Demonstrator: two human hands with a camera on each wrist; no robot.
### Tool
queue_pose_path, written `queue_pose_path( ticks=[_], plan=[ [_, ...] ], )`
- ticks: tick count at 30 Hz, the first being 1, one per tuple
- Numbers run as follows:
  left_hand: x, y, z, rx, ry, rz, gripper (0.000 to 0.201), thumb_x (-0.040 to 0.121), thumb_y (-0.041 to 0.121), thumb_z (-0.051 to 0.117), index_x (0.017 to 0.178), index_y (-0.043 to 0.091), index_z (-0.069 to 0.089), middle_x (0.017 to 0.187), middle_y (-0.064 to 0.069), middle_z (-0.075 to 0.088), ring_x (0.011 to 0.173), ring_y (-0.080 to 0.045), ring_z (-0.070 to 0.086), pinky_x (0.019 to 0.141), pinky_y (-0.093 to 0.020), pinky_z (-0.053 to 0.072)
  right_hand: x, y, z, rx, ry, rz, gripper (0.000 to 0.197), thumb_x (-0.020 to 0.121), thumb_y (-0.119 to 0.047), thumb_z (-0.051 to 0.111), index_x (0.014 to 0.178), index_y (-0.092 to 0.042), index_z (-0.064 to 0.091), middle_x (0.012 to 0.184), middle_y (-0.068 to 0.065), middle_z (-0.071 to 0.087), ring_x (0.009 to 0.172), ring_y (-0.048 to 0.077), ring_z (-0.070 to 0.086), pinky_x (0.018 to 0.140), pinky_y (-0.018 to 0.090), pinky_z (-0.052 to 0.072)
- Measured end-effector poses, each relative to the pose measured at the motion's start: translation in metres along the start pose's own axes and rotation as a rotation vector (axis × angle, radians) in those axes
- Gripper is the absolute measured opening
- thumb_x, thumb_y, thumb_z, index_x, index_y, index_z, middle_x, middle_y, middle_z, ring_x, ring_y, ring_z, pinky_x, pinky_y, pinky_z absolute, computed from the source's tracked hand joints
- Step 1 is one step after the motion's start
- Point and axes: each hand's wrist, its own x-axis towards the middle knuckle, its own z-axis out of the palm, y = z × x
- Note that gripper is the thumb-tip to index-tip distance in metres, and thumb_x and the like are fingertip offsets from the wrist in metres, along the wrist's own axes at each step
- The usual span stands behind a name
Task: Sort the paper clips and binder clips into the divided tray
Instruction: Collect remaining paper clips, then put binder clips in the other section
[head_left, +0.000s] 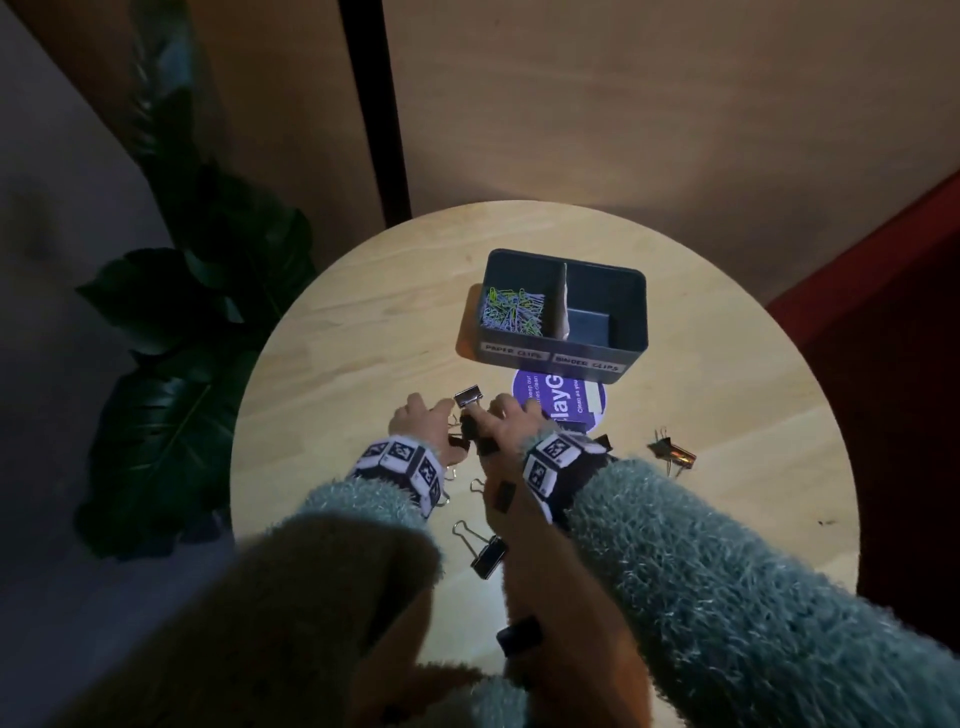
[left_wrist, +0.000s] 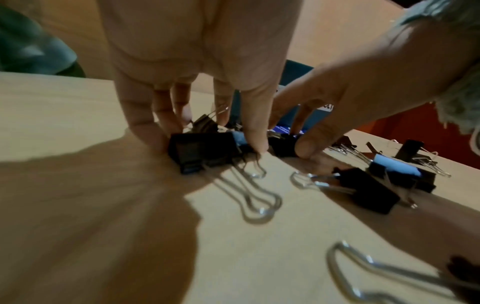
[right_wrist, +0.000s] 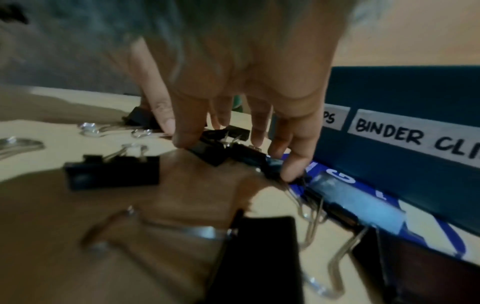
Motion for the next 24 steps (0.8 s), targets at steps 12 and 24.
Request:
queue_pose_path(
  ticks=[12,24],
  plan=[
    [-0.007,0.001,0.022,-0.107,0.097,0.175,0.049,0.076,0.016,0.073,0.118,0.015,0.048,0.125,-0.008,0.039,0.116,-0.025,0.044,0.101,-0.036,0.043,-0.011,0.009,0.014,0.15,0.089,-0.024,0.044,0.088,-0.029,0.059,0.131,-0.024,0.048,0.131,0.006,0.037,0.125,0.03,0.032,0.105,0.045,0.037],
    [-0.021,0.0,0.007,-0.407,0.069,0.168,0.034,0.074,0.006,0.071,0.104,0.015,0.057,0.12,-0.006,0.045,0.092,-0.017,0.048,0.071,-0.022,0.047,-0.03,0.033,-0.003,0.682,0.085,0.196,0.028,0.068,-0.023,0.079,0.095,-0.024,0.07,0.1,-0.002,0.068,0.097,0.016,0.061,0.09,0.031,0.052]
  ],
)
